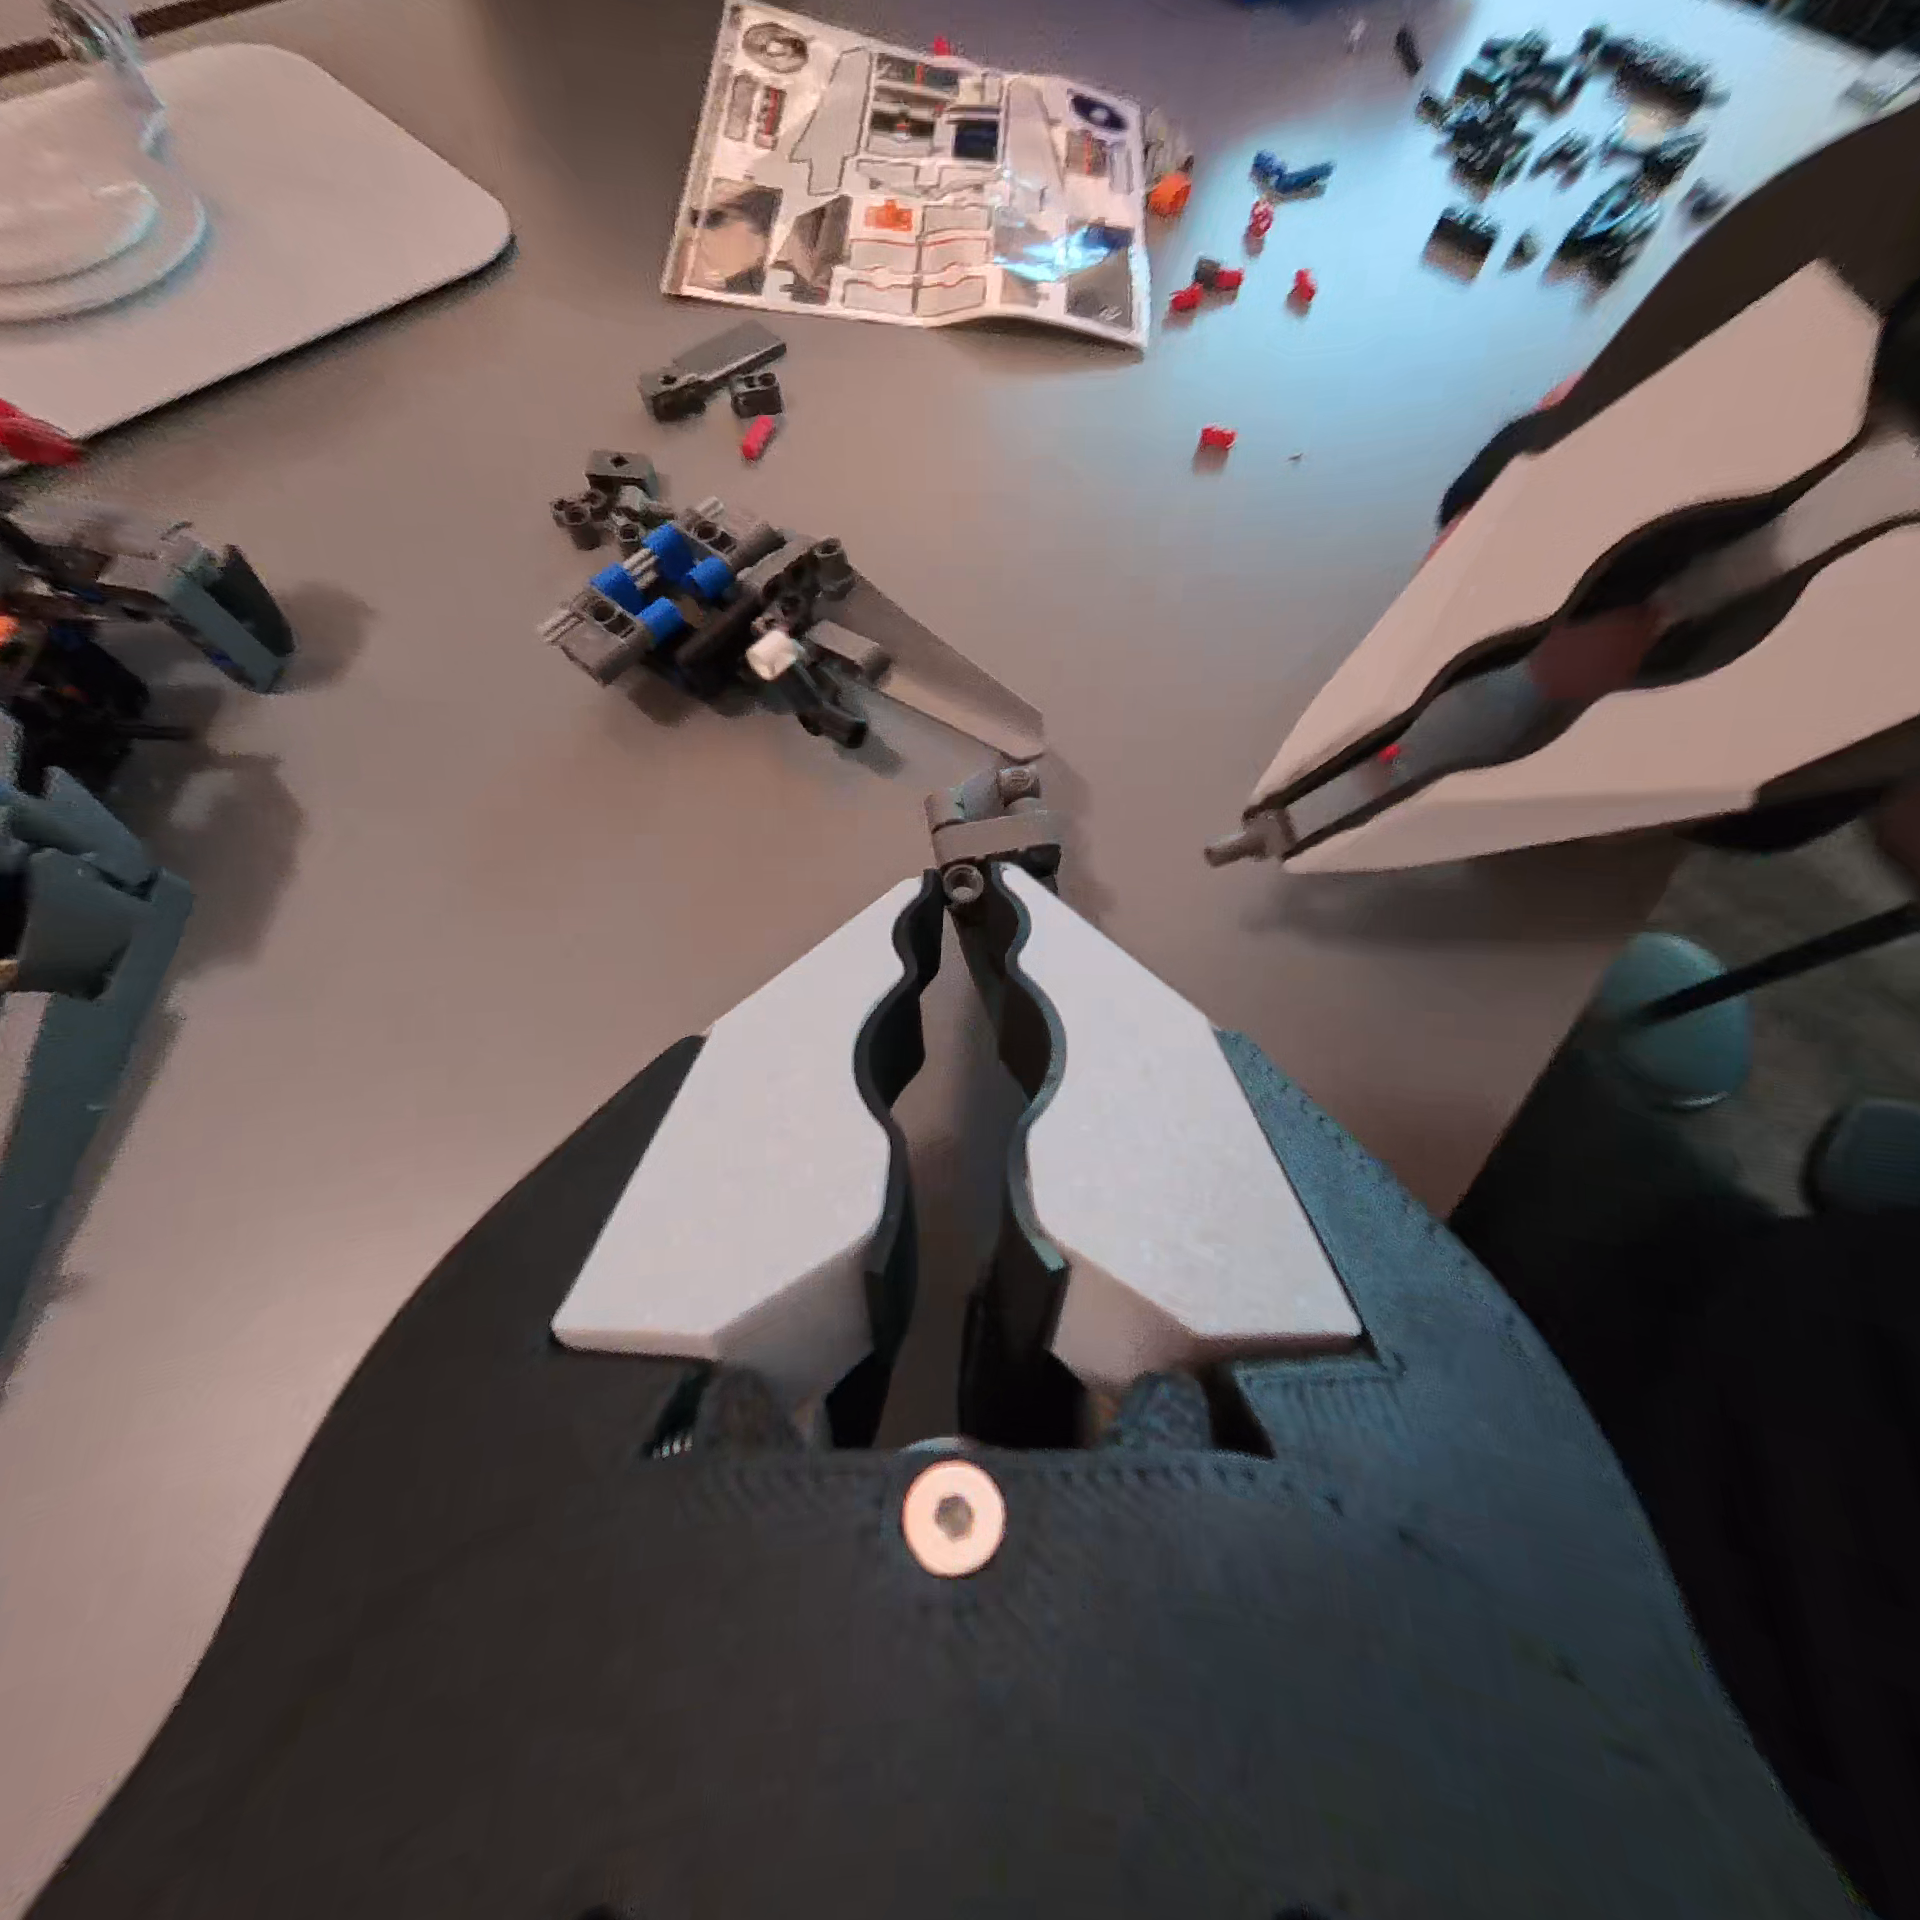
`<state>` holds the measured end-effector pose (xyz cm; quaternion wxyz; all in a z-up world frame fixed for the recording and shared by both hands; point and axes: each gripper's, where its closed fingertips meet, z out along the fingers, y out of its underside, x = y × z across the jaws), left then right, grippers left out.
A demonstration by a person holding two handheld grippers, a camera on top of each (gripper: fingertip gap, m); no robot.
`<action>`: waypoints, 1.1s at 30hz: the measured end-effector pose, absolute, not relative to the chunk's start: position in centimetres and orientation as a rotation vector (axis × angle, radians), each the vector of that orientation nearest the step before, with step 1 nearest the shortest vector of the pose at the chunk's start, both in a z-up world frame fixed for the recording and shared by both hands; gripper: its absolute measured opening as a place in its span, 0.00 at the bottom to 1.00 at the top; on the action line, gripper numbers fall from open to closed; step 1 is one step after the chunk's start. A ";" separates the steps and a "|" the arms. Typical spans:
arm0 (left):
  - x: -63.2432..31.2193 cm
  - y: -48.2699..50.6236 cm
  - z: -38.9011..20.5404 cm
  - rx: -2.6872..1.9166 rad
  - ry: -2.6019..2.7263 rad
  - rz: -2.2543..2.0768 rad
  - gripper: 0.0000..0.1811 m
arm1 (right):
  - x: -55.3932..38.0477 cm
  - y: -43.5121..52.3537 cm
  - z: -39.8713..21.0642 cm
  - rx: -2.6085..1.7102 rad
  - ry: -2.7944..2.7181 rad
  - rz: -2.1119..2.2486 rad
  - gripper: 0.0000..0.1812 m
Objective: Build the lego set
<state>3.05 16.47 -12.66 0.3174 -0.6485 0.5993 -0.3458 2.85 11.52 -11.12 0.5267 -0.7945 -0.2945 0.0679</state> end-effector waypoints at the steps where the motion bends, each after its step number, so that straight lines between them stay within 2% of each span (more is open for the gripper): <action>1: 3.1 16.2 -12.5 -1.714 1.571 -0.952 0.02 | 2.6 11.5 -11.2 -1.898 -0.709 0.158 0.02; 12: 4.0 15.3 -9.5 -1.726 1.356 -1.235 0.03 | 3.0 11.6 -9.1 -1.804 -0.633 0.097 0.02; 33: 7.1 14.0 -7.1 -1.538 1.290 -1.104 0.02 | 6.2 11.0 -7.6 -1.758 -0.552 -0.078 0.02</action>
